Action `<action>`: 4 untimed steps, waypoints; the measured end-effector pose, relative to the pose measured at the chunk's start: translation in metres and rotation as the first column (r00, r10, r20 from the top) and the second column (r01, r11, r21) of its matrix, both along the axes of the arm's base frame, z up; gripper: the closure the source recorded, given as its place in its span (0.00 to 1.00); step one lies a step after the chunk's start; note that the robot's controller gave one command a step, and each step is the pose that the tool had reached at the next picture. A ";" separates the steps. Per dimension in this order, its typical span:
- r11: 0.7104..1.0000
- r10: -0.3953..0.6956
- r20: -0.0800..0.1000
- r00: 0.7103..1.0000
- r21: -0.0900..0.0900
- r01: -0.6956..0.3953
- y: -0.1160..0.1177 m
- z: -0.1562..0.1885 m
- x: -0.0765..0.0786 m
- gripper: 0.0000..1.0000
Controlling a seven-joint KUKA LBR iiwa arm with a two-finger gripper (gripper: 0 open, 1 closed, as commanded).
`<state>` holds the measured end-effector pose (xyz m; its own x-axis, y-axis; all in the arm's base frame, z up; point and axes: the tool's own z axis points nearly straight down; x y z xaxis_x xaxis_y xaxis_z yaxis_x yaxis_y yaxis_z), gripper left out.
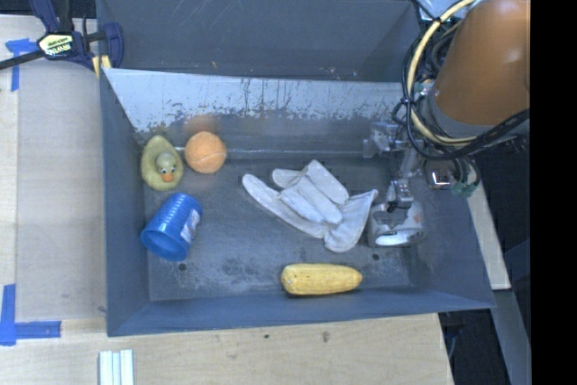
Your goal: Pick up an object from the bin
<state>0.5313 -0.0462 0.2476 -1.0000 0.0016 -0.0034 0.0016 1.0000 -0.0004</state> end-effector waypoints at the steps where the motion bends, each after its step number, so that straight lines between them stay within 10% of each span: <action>1: 0.998 0.060 0.004 0.998 -0.001 -0.060 0.017 -0.040 -0.001 0.00; 3: 1.000 -0.002 0.007 1.000 0.000 0.002 0.027 -0.131 0.002 0.00; 4: 0.987 0.163 0.008 0.987 -0.002 -0.163 -0.002 -0.157 0.017 1.00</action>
Offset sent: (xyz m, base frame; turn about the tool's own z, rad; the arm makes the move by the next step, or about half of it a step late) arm 0.0058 0.0248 -0.0982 -0.0196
